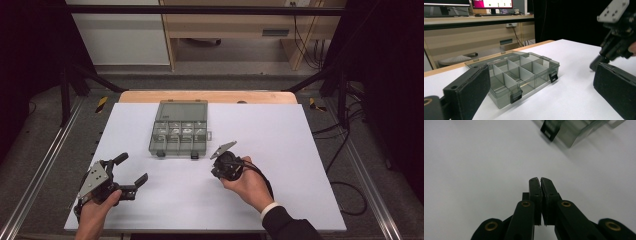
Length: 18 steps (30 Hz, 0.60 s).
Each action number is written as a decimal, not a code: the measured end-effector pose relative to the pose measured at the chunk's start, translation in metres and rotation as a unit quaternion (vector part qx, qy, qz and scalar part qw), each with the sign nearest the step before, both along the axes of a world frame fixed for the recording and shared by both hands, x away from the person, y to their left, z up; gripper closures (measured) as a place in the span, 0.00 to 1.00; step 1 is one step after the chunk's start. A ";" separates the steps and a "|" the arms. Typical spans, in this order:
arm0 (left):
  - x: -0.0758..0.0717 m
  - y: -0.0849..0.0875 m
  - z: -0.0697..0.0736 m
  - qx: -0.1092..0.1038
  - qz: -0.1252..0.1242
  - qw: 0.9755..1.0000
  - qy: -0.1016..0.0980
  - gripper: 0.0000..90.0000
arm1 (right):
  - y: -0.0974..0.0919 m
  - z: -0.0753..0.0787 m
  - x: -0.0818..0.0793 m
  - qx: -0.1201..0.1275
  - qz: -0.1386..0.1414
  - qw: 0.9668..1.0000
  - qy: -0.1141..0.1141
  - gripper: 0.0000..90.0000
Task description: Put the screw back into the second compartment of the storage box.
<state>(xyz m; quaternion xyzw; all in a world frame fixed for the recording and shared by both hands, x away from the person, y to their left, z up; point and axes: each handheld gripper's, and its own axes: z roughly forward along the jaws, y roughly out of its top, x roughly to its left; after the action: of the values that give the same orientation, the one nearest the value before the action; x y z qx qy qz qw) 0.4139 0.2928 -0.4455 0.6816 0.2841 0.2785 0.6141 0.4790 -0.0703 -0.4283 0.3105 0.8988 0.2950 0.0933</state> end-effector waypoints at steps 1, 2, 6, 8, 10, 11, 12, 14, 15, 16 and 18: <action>0.000 0.000 0.000 0.000 0.000 1.000 0.000 0.01 | 0.001 0.004 0.002 0.006 -0.001 1.000 -0.009 0.98; 0.000 0.000 0.000 0.000 0.000 1.000 0.000 0.01 | 0.001 0.007 0.003 0.009 0.000 1.000 -0.015 0.98; 0.000 0.000 0.000 0.000 0.000 1.000 -0.001 0.01 | 0.004 0.018 0.007 0.019 -0.005 0.999 -0.031 0.98; 0.000 0.000 0.000 -0.001 0.000 1.000 -0.001 0.01 | 0.007 0.025 0.010 0.030 -0.005 0.999 -0.041 0.98; 0.000 0.000 0.000 -0.002 -0.002 1.000 0.000 0.01 | 0.008 0.030 0.012 0.036 -0.005 0.998 -0.046 0.98; 0.000 0.000 0.000 -0.003 -0.003 1.000 0.000 0.01 | 0.009 0.032 0.013 0.037 -0.006 0.998 -0.046 0.98; 0.000 0.000 0.000 -0.002 -0.003 1.000 0.000 0.01 | 0.010 0.034 0.015 0.038 -0.003 0.998 -0.052 0.98; -0.001 0.000 0.000 -0.003 -0.004 1.000 0.000 0.01 | 0.012 0.038 0.017 0.036 -0.005 0.998 -0.053 0.98; -0.001 0.000 0.000 -0.003 -0.004 1.000 0.000 0.01 | 0.013 0.039 0.019 0.036 -0.007 0.998 -0.055 0.98; -0.001 0.000 0.001 -0.004 -0.004 1.000 0.000 0.01 | 0.014 0.041 0.020 0.039 -0.008 0.998 -0.057 0.98; -0.001 0.000 0.000 -0.005 -0.006 1.000 0.000 0.01 | 0.016 0.043 0.024 0.042 -0.010 0.997 -0.063 0.98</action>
<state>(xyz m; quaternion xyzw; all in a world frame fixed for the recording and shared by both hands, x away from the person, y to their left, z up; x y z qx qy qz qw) 0.4132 0.2927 -0.4450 0.6802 0.2815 0.2739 0.6189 0.5027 -0.0541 -0.3855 0.3044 0.8748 0.3503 0.1392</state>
